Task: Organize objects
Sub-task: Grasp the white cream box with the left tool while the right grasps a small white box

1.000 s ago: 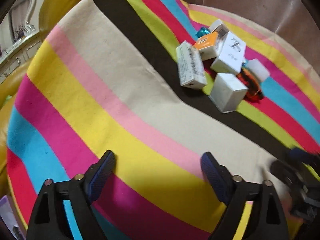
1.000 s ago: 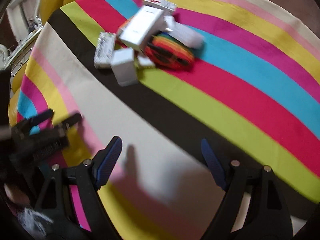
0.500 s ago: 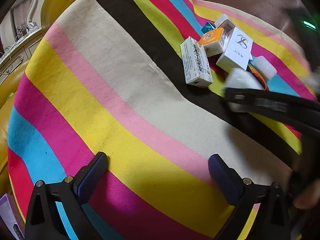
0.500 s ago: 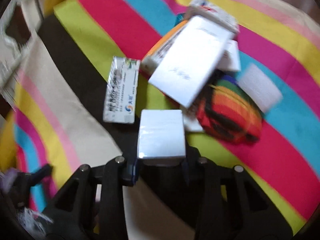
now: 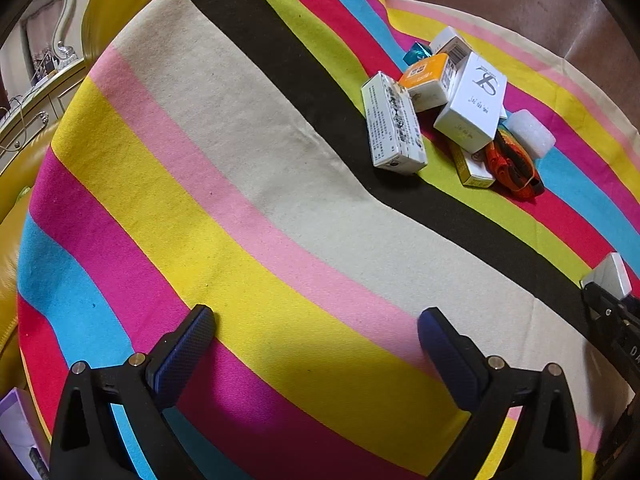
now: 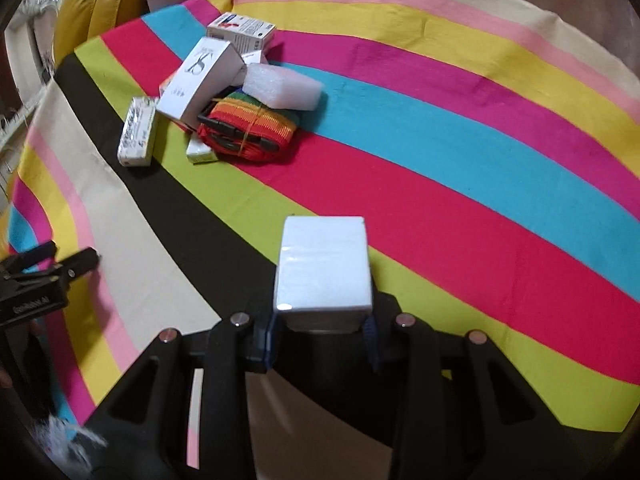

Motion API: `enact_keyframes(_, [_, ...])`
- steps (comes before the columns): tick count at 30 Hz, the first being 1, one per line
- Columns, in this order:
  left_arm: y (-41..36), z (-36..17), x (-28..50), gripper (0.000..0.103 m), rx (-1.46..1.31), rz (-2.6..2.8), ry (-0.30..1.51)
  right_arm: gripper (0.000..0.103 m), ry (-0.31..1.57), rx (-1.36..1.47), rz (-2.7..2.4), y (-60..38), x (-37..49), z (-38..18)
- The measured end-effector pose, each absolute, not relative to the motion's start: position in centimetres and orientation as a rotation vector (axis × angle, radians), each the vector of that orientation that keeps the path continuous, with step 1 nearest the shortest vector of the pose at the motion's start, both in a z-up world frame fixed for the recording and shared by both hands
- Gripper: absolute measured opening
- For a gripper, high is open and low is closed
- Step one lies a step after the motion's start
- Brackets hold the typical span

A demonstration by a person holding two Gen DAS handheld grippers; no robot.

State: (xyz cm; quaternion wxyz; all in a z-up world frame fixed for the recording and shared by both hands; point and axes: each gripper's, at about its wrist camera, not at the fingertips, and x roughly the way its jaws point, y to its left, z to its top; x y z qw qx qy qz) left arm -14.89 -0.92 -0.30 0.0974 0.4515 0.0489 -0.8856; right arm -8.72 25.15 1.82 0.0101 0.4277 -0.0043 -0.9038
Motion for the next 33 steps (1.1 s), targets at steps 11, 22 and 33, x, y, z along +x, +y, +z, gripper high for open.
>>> enact_keyframes(11, [2.2, -0.2, -21.7, 0.103, 1.341, -2.599, 0.069, 0.038, 0.019, 1.348, -2.822, 24.5, -11.8, 0.1])
enact_keyframes(22, [6.3, 0.4, -24.4, 0.034, 1.298, -2.687, -0.027, 0.039, -0.035, 1.338, -2.818, 24.6, -11.9, -0.4])
enact_keyframes(33, [5.2, 0.7, -16.2, 0.056, 1.38, -2.771, 0.117, 0.039, -0.05, 1.335, -2.811, 24.8, -11.9, -0.1])
